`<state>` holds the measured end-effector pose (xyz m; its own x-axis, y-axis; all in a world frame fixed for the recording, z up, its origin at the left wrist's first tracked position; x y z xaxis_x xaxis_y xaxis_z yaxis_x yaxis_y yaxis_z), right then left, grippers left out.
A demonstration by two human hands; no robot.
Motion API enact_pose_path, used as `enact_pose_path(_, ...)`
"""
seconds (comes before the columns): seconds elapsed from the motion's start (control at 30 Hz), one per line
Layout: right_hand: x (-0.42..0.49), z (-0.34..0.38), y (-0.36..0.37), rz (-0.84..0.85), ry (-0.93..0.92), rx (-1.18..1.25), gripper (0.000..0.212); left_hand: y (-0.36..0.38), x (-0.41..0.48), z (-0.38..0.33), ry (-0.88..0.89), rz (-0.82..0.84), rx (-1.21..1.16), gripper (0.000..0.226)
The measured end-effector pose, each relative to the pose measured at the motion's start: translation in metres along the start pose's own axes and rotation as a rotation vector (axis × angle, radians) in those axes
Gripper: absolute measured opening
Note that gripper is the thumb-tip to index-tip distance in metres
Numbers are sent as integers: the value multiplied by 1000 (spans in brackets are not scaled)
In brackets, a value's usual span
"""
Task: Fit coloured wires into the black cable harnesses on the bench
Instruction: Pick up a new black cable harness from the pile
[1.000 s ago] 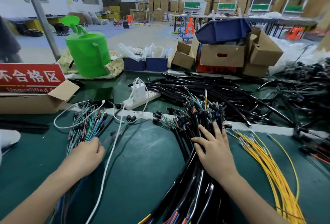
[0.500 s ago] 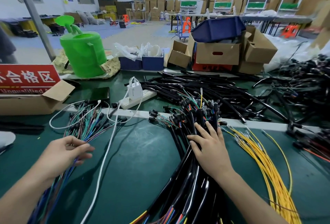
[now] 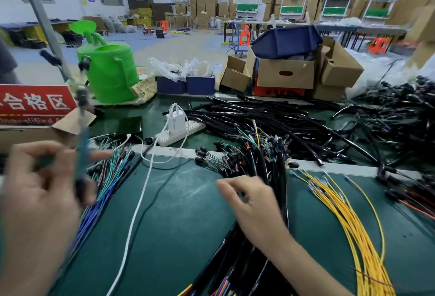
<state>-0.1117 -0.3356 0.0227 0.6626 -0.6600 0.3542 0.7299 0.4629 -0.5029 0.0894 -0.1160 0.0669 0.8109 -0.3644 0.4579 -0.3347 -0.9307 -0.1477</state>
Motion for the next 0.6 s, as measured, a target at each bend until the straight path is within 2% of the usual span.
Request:
enact_pose_path(0.03,-4,14,21,137,80,235,32,23,-12,-17,85,56,0,31)
enact_pose_path(0.07,-8,26,40,232,157,421,31,48,-25,-23,91,139,-15,14)
enact_pose_path(0.1,-10,32,51,263,231,560,28,75,-42,-29,84,255,-20,5)
enact_pose_path(0.17,-14,25,61,218,400,752,20,109,-66,-25,140,360,56,14)
enact_pose_path(0.2,-16,17,61,184,477,814,17,114,-68,-13,107,357,48,14)
enact_pose_path(0.3,-27,0,61,137,586,943,10,117,-67,-1,8,348,-19,4)
enact_pose_path(0.37,-32,-6,58,121,588,958,17,119,-71,2,-2,361,-19,6)
enact_pose_path(0.5,-34,-12,54,113,593,965,8,121,-74,3,-10,374,-5,7)
enact_pose_path(0.6,-33,-12,50,70,576,1047,13,121,-76,6,-59,406,-43,8)
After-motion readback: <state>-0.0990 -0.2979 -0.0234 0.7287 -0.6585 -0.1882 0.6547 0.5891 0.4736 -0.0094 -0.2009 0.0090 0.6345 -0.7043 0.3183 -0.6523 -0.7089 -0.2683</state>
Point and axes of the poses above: each hand's wrist, its own x-axis towards the middle knuckle, its own y-axis out of the palm, z = x × y, the point moved 9 cm from there along x, towards the middle knuckle, and after that the axes turned 1 degree about -z, right-handed, at the moved point
